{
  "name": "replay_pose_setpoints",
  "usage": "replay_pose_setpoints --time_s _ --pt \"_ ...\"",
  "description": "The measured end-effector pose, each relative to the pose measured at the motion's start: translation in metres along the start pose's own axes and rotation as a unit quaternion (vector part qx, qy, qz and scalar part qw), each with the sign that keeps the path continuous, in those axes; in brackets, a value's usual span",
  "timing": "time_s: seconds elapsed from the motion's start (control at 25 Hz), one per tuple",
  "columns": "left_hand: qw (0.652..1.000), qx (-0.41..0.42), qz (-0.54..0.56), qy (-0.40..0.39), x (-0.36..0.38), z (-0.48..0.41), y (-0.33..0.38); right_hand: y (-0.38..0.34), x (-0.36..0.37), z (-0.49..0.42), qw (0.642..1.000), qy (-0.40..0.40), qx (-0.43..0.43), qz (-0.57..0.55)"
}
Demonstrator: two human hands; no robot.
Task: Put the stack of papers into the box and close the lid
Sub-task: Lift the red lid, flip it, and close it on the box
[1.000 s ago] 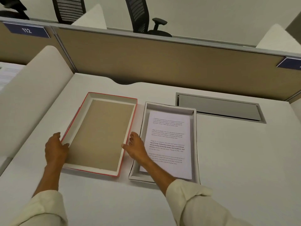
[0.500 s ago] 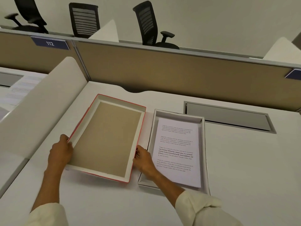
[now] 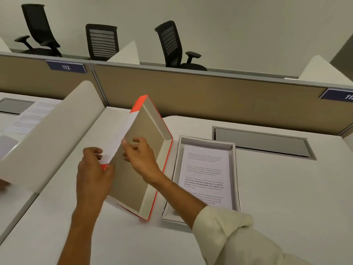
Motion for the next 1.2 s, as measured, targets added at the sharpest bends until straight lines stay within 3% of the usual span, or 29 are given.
replay_pose_setpoints --time_s 0.08,0.2,0.36,0.44,0.52,0.6,0.68,0.76,0.88,0.92,1.04,1.2 --pt "0.999 0.028 -0.030 0.020 0.009 0.018 0.020 -0.010 -0.005 -0.004 1.000 0.024 -0.008 -0.014" --pt "0.999 0.027 -0.042 -0.009 0.027 0.032 0.033 -0.010 -0.020 -0.006 0.998 0.056 -0.006 -0.003" --pt "0.986 -0.012 0.118 -0.115 0.032 0.031 0.040 -0.008 -0.047 0.006 0.995 0.076 0.023 -0.058" --pt "0.974 -0.021 0.186 -0.126 0.030 0.025 0.035 -0.007 -0.066 0.016 0.991 0.076 0.042 -0.102" --pt "0.973 -0.036 0.189 -0.125 0.036 0.017 0.018 -0.005 -0.085 0.029 0.987 0.066 0.052 -0.139" --pt "0.967 -0.088 0.153 -0.185 0.062 0.007 -0.013 -0.003 -0.103 0.045 0.982 0.040 0.053 -0.175" --pt "0.939 -0.157 0.146 -0.269 0.093 0.004 -0.038 -0.003 -0.122 0.065 0.976 0.011 0.041 -0.215" --pt "0.887 -0.227 0.225 -0.333 0.114 0.015 -0.043 0.003 -0.146 0.082 0.966 -0.012 0.028 -0.257" --pt "0.823 -0.262 0.366 -0.348 0.131 0.032 -0.034 0.020 -0.196 0.103 0.968 -0.009 0.015 -0.251" --pt "0.821 -0.249 0.382 -0.343 0.136 0.032 -0.031 0.031 -0.215 0.107 0.974 0.007 0.014 -0.226" --pt "0.872 -0.160 0.345 -0.309 0.153 0.031 -0.009 0.076 -0.256 0.118 0.993 0.072 0.043 -0.082" --pt "0.920 -0.062 0.261 -0.287 0.196 0.046 0.007 0.145 -0.284 0.125 0.968 0.191 0.130 0.096"
Point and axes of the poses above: each hand's wrist, its own z-axis away from the middle knuckle, its own x-axis out of the palm, y = z × x, the point moved 6 cm from there along -z, towards the middle knuckle, and after that the axes turned 2 degrees about x, right-handed, at the moved point
